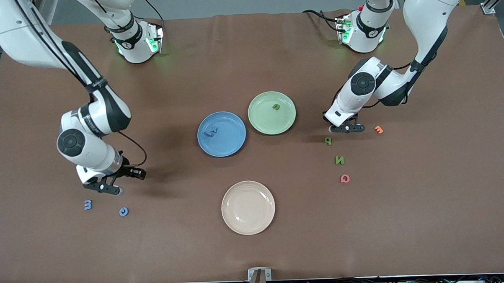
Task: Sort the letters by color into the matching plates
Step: 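Reach the right gripper to the blue c while the left gripper releases B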
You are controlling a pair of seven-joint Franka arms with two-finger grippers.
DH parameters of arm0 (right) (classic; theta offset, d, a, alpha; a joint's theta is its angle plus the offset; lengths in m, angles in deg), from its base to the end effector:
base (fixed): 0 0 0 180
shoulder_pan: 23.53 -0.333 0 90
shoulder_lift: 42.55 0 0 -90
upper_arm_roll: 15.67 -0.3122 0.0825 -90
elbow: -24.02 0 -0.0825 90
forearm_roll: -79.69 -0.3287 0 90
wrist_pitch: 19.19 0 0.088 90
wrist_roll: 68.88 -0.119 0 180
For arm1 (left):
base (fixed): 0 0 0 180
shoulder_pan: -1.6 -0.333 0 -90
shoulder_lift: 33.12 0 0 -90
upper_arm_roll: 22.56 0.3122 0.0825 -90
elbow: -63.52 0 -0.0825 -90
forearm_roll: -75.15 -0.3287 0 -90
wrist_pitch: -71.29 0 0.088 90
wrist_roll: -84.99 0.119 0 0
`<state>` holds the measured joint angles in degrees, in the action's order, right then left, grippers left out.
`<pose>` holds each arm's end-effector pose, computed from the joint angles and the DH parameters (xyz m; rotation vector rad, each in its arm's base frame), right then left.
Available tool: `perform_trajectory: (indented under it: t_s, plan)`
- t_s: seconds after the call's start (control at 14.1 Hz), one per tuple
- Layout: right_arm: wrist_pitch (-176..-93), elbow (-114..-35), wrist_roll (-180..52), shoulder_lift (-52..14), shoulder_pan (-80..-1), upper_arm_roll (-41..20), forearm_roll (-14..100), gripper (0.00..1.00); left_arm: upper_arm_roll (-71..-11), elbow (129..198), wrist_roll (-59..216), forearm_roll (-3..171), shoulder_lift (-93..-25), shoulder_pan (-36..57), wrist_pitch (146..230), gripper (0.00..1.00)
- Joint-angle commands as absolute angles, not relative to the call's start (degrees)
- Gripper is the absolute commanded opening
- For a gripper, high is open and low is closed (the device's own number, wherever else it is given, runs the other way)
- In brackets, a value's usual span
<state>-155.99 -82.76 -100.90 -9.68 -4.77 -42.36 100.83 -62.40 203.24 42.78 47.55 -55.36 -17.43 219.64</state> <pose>0.5993 0.0548 0.2616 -3.1192 0.3454 -0.0533 0.4082 -0.1768 0.2089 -3.1062 0.0498 0.1444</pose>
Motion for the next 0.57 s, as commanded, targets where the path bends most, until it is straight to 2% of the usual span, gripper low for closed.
perform_trajectory:
  t_s: [0.0,0.28,0.5]
  plan:
    - [-155.25,-74.00,-98.07,-2.32,-5.87,-40.29,107.08,0.62,-62.28,203.80,41.30,46.32,-55.35,-17.56,217.63,0.18]
    - [-155.60,-67.23,-97.27,4.72,-6.13,-39.14,111.94,0.62,-65.70,201.52,40.87,47.99,-53.25,-18.09,213.43,0.17]
    - [-155.60,-64.68,-96.83,6.92,-6.57,-39.14,112.12,0.62,-69.74,197.14,36.48,51.41,-52.63,-18.18,210.08,0.17]
